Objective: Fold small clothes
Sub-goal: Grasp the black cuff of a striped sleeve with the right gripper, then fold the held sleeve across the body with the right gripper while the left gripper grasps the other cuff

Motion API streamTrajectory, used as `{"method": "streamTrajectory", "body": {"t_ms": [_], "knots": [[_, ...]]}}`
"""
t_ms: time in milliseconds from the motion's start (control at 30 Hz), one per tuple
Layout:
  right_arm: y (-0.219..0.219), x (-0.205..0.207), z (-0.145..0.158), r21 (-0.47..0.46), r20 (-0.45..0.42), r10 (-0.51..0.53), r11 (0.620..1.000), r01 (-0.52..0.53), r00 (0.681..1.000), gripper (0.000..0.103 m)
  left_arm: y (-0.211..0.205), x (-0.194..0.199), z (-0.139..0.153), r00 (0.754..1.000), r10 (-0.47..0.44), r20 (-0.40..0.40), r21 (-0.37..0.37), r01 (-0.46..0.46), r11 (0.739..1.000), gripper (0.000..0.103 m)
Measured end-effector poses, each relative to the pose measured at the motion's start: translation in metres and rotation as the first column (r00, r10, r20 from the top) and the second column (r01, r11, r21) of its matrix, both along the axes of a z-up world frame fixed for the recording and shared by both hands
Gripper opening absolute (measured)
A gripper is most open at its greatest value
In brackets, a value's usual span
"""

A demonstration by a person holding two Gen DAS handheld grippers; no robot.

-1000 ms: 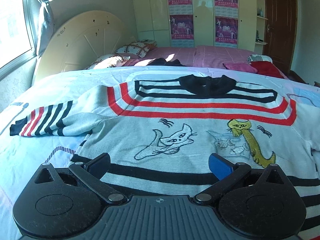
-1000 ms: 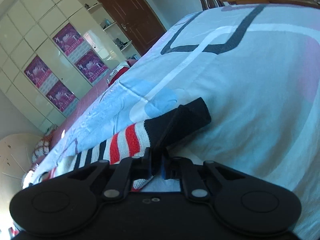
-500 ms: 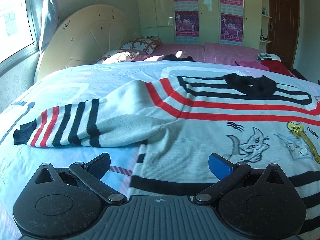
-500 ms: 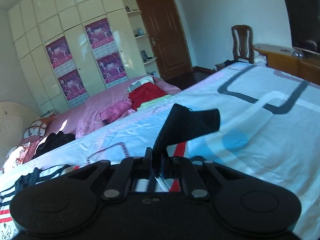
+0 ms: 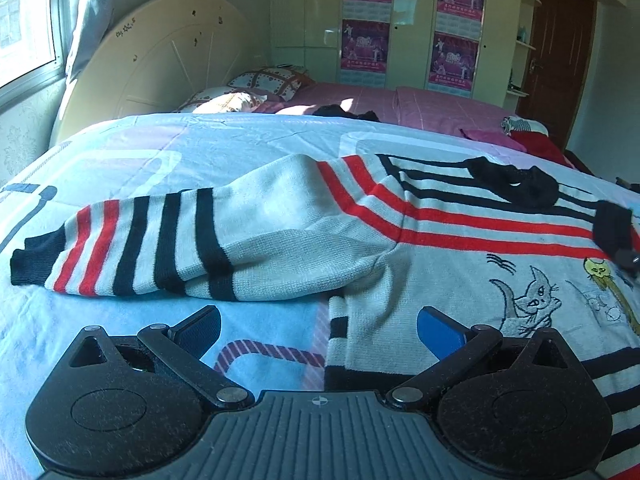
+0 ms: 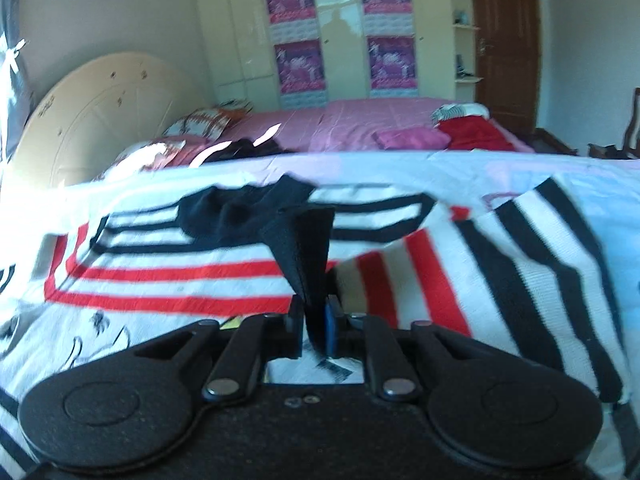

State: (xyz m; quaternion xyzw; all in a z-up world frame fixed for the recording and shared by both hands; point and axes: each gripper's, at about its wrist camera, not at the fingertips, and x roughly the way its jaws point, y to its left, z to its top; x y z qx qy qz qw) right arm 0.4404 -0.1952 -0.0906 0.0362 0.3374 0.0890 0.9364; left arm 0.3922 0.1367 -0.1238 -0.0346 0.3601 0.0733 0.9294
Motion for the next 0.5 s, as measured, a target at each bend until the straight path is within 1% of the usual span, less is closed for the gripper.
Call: {"method": "streamTrajectory", "body": {"t_ms": [33,67,100,133,167,233,300,400,433,467,500], "knots": [[0.008,-0.001,-0.001,-0.020,-0.007,0.015,1.000,-0.015,1.000,0.027,-0.004,0.002,0.000,1.000,-0.008,0.000,-0.009,0.008,1.000,0.103],[0.013,-0.008,0.004,-0.044,0.025,0.021,0.999,-0.020,0.999,0.034,-0.010,0.004,0.002,1.000,-0.014,0.003,-0.019,0.014,1.000,0.103],[0.017,-0.017,0.012,-0.059,0.064,0.032,0.998,-0.028,0.997,0.045,-0.016,0.006,0.003,1.000,-0.024,0.013,-0.026,0.024,0.999,0.103],[0.014,-0.027,0.017,-0.059,0.100,0.038,0.998,-0.033,0.994,0.044,-0.023,0.008,0.004,0.999,-0.035,0.023,-0.032,0.036,0.999,0.103],[0.008,-0.035,0.022,-0.056,0.117,0.041,0.998,-0.034,0.992,0.040,-0.033,0.012,0.004,0.998,-0.052,0.026,-0.041,0.053,0.998,0.103],[-0.013,-0.046,0.028,-0.057,0.136,0.011,0.998,-0.003,0.991,0.037,-0.053,0.019,0.004,0.995,-0.092,0.032,-0.072,0.094,0.993,0.103],[-0.034,-0.054,0.032,-0.050,0.140,-0.031,0.998,0.039,0.990,0.027,-0.082,0.027,0.004,0.988,-0.150,0.042,-0.124,0.154,0.980,0.103],[-0.063,-0.061,0.029,-0.027,0.124,-0.100,0.994,0.104,0.987,0.021,-0.127,0.040,0.003,0.972,-0.227,0.057,-0.200,0.234,0.951,0.102],[-0.071,-0.063,0.028,-0.023,0.121,-0.119,0.992,0.123,0.985,0.020,-0.142,0.045,0.002,0.965,-0.257,0.058,-0.230,0.264,0.937,0.082],[-0.078,-0.065,0.028,-0.019,0.117,-0.136,0.990,0.139,0.984,0.020,-0.157,0.052,0.001,0.959,-0.279,0.047,-0.273,0.282,0.920,0.057],[-0.086,-0.066,0.026,-0.019,0.114,-0.151,0.988,0.154,0.982,0.020,-0.168,0.058,-0.002,0.954,-0.297,0.039,-0.324,0.293,0.900,0.056]]}}
